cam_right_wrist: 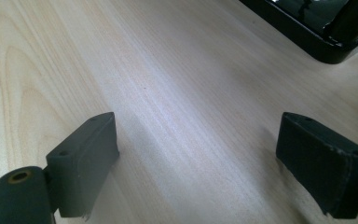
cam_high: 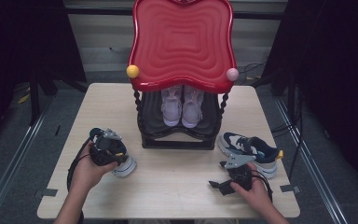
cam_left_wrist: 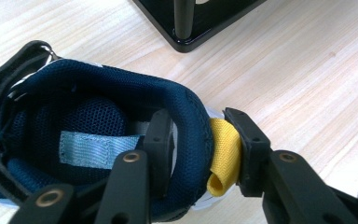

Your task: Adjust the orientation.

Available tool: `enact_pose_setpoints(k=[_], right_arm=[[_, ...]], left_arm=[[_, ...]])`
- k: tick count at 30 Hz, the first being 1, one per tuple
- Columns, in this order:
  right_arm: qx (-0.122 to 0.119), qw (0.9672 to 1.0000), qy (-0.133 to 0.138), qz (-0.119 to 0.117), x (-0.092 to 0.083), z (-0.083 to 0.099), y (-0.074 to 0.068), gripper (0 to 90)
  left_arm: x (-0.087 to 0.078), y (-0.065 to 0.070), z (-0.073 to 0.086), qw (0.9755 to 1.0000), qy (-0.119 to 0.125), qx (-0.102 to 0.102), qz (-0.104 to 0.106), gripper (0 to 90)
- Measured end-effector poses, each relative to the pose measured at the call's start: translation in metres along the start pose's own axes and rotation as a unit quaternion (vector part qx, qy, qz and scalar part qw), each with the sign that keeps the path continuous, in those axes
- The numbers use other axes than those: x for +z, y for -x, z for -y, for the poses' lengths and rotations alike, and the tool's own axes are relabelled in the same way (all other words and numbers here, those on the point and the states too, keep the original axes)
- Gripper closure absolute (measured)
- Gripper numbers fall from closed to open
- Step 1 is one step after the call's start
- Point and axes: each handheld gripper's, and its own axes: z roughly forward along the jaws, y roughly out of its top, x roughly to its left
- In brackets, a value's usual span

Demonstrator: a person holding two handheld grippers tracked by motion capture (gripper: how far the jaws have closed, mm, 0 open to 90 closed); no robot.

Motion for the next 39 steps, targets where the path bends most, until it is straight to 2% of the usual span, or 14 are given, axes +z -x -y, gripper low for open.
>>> enact_pose_setpoints(k=[3, 5, 8, 13, 17, 20, 23, 27, 33, 34, 36, 37, 38, 39], right_arm=[[0.000, 1.0000, 0.000, 0.000, 0.000, 0.000, 0.000, 12.1], [0.000, 1.0000, 0.000, 0.000, 0.000, 0.000, 0.000, 12.1], [0.000, 1.0000, 0.000, 0.001, 0.000, 0.000, 0.000, 12.1], [0.001, 1.0000, 0.000, 0.001, 0.000, 0.000, 0.000, 12.1], [0.000, 1.0000, 0.000, 0.000, 0.000, 0.000, 0.000, 12.1], [0.000, 1.0000, 0.000, 0.000, 0.000, 0.000, 0.000, 12.1], [0.000, 1.0000, 0.000, 0.001, 0.000, 0.000, 0.000, 12.1], [0.000, 1.0000, 0.000, 0.001, 0.000, 0.000, 0.000, 12.1], [0.001, 1.0000, 0.000, 0.001, 0.000, 0.000, 0.000, 12.1], [0.001, 1.0000, 0.000, 0.000, 0.000, 0.000, 0.000, 12.1], [0.001, 1.0000, 0.000, 0.000, 0.000, 0.000, 0.000, 12.1], [0.001, 1.0000, 0.000, 0.000, 0.000, 0.000, 0.000, 12.1], [0.001, 1.0000, 0.000, 0.000, 0.000, 0.000, 0.000, 12.1], [0.001, 1.0000, 0.000, 0.000, 0.000, 0.000, 0.000, 12.1]], left_arm=[[0.002, 0.000, -0.002, 0.9999, 0.003, -0.013, 0.006, 65.2], [0.004, 0.002, -0.005, 0.9998, 0.008, -0.019, 0.004, 65.6], [0.006, 0.004, -0.008, 0.9997, 0.008, -0.019, 0.009, 65.6], [0.004, 0.004, -0.012, 0.9998, -0.017, 0.003, 0.012, 63.1], [0.002, 0.003, -0.016, 0.9991, -0.034, 0.002, 0.023, 57.9], [0.003, 0.002, -0.020, 0.9984, -0.051, 0.009, 0.023, 56.3], [0.005, 0.002, -0.025, 0.9965, -0.078, 0.016, 0.026, 55.4], [0.010, 0.000, -0.032, 0.9919, -0.120, 0.028, 0.031, 55.2], [0.017, -0.003, -0.039, 0.9873, -0.150, 0.027, 0.044, 57.3], [0.019, -0.004, -0.041, 0.9851, -0.162, 0.032, 0.048, 58.2], [0.019, -0.004, -0.041, 0.9845, -0.166, 0.028, 0.048, 58.5], [0.022, -0.004, -0.043, 0.9822, -0.177, 0.031, 0.055, 60.5], [0.022, -0.004, -0.044, 0.9810, -0.183, 0.033, 0.056, 60.8], [0.022, -0.004, -0.044, 0.9810, -0.183, 0.033, 0.056, 61.6]])
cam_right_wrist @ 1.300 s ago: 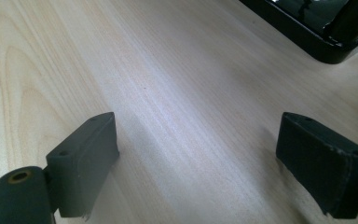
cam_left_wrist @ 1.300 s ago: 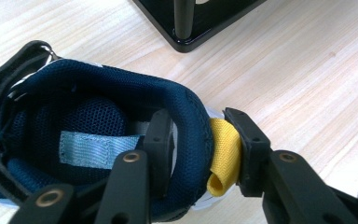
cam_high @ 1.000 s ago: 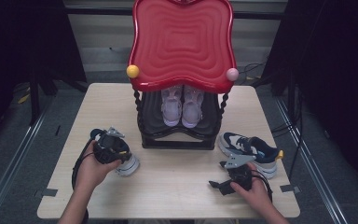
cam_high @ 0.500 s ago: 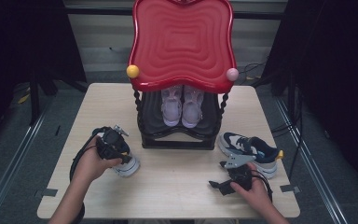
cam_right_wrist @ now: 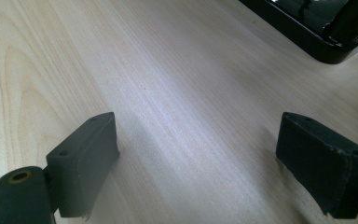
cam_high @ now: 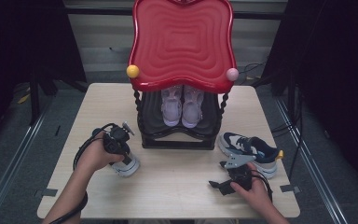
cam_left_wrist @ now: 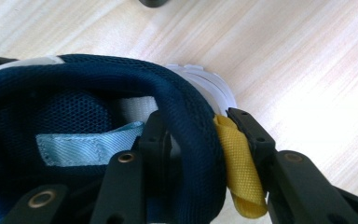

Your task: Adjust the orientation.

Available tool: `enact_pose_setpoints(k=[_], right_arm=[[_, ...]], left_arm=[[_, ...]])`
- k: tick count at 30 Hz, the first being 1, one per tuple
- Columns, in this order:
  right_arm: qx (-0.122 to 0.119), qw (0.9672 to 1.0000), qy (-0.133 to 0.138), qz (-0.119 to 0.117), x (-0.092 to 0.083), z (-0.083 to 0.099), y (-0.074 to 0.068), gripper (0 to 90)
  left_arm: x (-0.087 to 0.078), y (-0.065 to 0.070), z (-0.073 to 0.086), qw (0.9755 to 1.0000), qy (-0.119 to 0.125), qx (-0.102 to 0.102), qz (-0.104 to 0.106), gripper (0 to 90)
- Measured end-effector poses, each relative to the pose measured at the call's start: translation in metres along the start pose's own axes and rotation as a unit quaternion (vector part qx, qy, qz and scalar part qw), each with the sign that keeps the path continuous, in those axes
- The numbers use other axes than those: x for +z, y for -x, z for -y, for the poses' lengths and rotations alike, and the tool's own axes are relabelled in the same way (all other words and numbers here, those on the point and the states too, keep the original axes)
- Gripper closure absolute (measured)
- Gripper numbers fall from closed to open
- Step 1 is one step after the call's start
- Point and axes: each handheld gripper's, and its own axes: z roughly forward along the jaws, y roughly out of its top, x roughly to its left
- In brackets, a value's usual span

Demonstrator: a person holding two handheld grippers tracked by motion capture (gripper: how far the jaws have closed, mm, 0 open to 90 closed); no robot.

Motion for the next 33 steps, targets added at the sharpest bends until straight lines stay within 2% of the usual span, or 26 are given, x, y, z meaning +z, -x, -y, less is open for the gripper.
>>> enact_pose_setpoints(k=[1, 4, 5, 10, 11, 14, 23, 33], right_arm=[[0.000, 1.0000, 0.000, 0.000, 0.000, 0.000, 0.000, 12.1], [0.000, 1.0000, 0.000, 0.000, 0.000, 0.000, 0.000, 12.1], [0.000, 1.0000, 0.000, 0.000, 0.000, 0.000, 0.000, 12.1], [0.001, 1.0000, 0.001, 0.000, 0.000, 0.000, 0.000, 12.1], [0.001, 1.0000, 0.001, 0.000, 0.000, 0.000, 0.000, 12.1], [0.001, 1.0000, 0.001, 0.000, 0.000, 0.000, 0.000, 12.1], [0.000, 1.0000, 0.000, -0.001, 0.000, 0.000, 0.000, 12.1], [0.001, 1.0000, 0.000, -0.001, 0.000, 0.000, 0.000, 12.1]], left_arm=[[0.001, 0.000, -0.001, 1.0000, -0.007, 0.005, 0.002, 61.6], [0.002, 0.001, -0.005, 0.9999, -0.016, 0.003, 0.004, 62.5], [0.002, 0.001, -0.007, 0.9997, -0.024, 0.009, 0.003, 63.2], [0.003, 0.001, -0.009, 0.9992, -0.039, 0.004, 0.011, 67.2], [0.003, 0.000, -0.010, 0.9989, -0.044, 0.010, 0.010, 67.7], [0.002, 0.002, -0.011, 0.9986, -0.051, 0.007, 0.008, 68.7], [-0.001, 0.005, -0.010, 0.9983, -0.052, 0.023, 0.013, 72.0], [-0.025, 0.012, -0.008, 0.9981, -0.044, 0.043, 0.006, 73.2]])
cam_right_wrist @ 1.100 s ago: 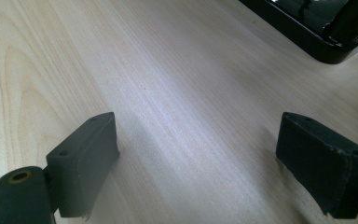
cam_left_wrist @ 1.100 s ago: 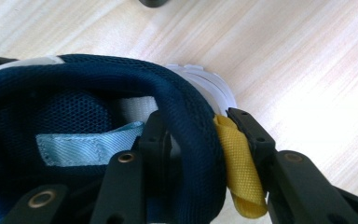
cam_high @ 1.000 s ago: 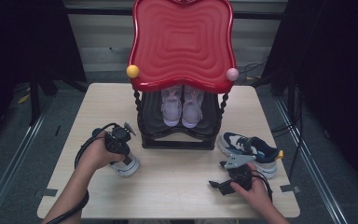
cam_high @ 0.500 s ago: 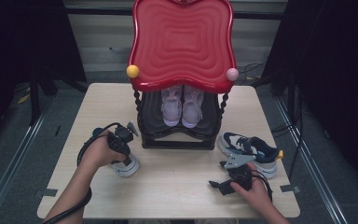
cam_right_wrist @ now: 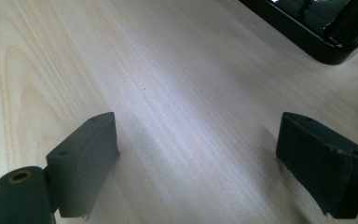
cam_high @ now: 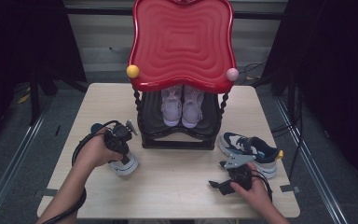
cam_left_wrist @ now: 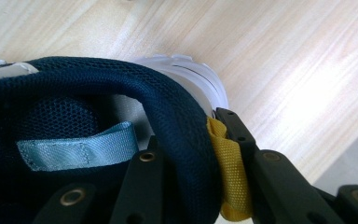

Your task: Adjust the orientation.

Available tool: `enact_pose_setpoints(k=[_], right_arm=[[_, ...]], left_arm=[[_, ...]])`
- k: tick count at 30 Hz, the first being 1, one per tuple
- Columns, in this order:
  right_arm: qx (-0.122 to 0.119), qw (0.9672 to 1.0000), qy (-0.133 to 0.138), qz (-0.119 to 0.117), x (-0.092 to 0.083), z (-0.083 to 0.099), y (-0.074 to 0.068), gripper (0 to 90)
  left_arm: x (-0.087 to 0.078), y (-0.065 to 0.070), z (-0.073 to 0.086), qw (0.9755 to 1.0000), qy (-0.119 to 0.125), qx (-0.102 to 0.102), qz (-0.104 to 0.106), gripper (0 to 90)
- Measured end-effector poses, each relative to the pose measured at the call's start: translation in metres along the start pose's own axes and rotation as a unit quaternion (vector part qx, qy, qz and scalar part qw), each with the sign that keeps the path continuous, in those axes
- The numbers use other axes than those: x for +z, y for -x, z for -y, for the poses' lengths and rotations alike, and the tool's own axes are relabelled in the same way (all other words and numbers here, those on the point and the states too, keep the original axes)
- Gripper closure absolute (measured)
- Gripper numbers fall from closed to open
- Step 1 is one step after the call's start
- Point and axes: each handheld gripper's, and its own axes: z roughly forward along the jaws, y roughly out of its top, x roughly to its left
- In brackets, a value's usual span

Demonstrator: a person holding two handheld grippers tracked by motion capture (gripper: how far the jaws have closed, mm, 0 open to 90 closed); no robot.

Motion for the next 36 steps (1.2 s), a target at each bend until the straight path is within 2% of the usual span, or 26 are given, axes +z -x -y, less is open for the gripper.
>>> enact_pose_setpoints(k=[7, 15, 21, 24, 25, 26, 27, 29, 30, 36], right_arm=[[-0.002, 1.0000, 0.001, 0.001, 0.000, 0.000, 0.000, 12.1], [-0.001, 1.0000, 0.001, 0.000, 0.000, 0.000, 0.000, 12.1], [-0.002, 1.0000, 0.001, 0.000, 0.000, 0.000, 0.000, 12.1], [-0.001, 1.0000, 0.001, 0.001, 0.000, 0.000, 0.000, 12.1], [-0.001, 1.0000, 0.001, 0.001, 0.000, 0.000, 0.000, 12.1], [-0.002, 1.0000, 0.000, 0.000, 0.000, 0.000, 0.000, 12.1], [-0.002, 1.0000, 0.000, 0.000, 0.000, 0.000, 0.000, 12.1], [-0.002, 1.0000, 0.000, 0.000, 0.000, 0.000, 0.000, 12.1], [-0.002, 1.0000, 0.000, 0.001, 0.000, 0.000, 0.000, 12.1], [-0.002, 1.0000, 0.000, 0.000, 0.000, 0.000, 0.000, 12.1]], left_arm=[[-0.021, 0.005, 0.003, 1.0000, -0.001, 0.005, -0.004, 73.2], [-0.040, 0.008, 0.002, 1.0000, -0.002, 0.009, 0.004, 73.1], [-0.058, 0.009, -0.002, 0.9999, -0.006, 0.010, -0.002, 73.0], [-0.073, 0.011, -0.004, 0.9998, -0.010, 0.018, -0.008, 73.0], [-0.073, 0.011, -0.004, 0.9998, -0.010, 0.018, -0.008, 73.0], [-0.081, 0.012, -0.005, 0.9997, -0.010, 0.021, -0.012, 73.0], [-0.081, 0.012, -0.005, 0.9997, -0.010, 0.021, -0.012, 72.9], [-0.096, 0.014, -0.005, 0.9994, -0.006, 0.024, -0.022, 73.0], [-0.096, 0.014, -0.005, 0.9994, -0.006, 0.024, -0.022, 72.9], [-0.122, 0.017, -0.007, 0.9987, -0.006, 0.032, -0.039, 72.9]])
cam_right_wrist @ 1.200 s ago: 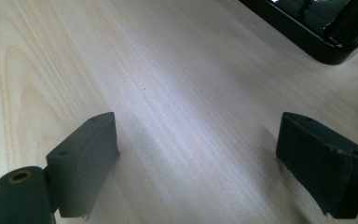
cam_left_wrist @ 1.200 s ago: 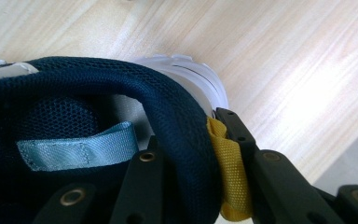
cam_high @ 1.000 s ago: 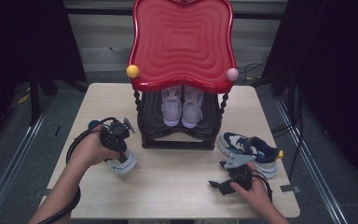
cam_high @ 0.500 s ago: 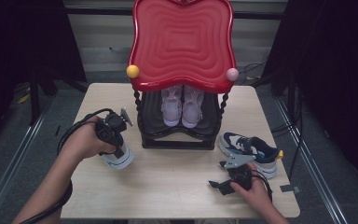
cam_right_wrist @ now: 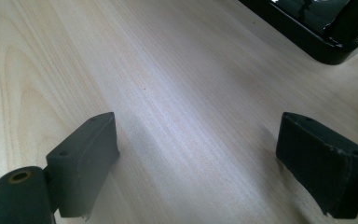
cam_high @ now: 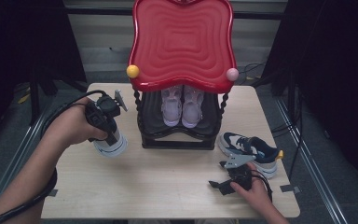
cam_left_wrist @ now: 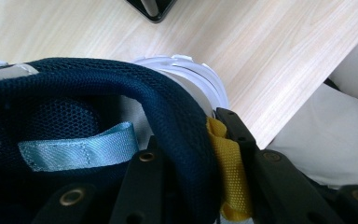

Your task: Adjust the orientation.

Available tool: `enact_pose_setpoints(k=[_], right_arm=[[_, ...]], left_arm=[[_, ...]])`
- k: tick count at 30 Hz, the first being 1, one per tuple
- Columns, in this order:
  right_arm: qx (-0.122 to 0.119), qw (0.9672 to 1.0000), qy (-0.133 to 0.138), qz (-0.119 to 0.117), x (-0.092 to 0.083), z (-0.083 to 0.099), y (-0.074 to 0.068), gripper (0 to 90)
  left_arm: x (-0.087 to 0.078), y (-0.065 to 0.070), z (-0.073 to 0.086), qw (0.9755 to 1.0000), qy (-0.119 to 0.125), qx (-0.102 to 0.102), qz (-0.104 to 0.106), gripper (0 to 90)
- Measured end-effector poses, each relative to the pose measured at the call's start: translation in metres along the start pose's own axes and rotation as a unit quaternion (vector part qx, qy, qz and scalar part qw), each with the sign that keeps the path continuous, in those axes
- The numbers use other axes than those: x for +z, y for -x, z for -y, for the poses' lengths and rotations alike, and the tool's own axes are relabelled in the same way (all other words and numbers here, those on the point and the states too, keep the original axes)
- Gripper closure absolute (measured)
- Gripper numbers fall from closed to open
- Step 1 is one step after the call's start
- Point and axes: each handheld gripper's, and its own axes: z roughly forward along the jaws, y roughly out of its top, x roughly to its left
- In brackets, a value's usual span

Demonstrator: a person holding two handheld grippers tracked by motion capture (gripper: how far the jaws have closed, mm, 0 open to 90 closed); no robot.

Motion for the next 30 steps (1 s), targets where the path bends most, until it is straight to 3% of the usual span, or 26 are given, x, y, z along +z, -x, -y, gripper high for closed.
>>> enact_pose_setpoints(k=[5, 8, 16, 30], right_arm=[[0.000, 1.0000, 0.000, 0.000, 0.000, 0.000, 0.000, 12.1], [0.002, 1.0000, -0.001, -0.001, 0.000, 0.000, 0.000, 12.1], [0.000, 1.0000, -0.001, -0.001, 0.000, 0.000, 0.000, 12.1], [0.000, 1.0000, -0.001, -0.001, 0.000, 0.000, 0.000, 12.1]], left_arm=[[-0.022, 0.005, -0.004, 1.0000, 0.006, 0.002, -0.001, 72.9], [-0.037, 0.008, -0.008, 0.9998, 0.008, 0.016, -0.008, 72.9], [-0.063, 0.015, -0.015, 0.9995, 0.017, 0.021, -0.015, 72.8], [-0.110, 0.029, -0.026, 0.9968, 0.032, 0.045, -0.057, 72.8]])
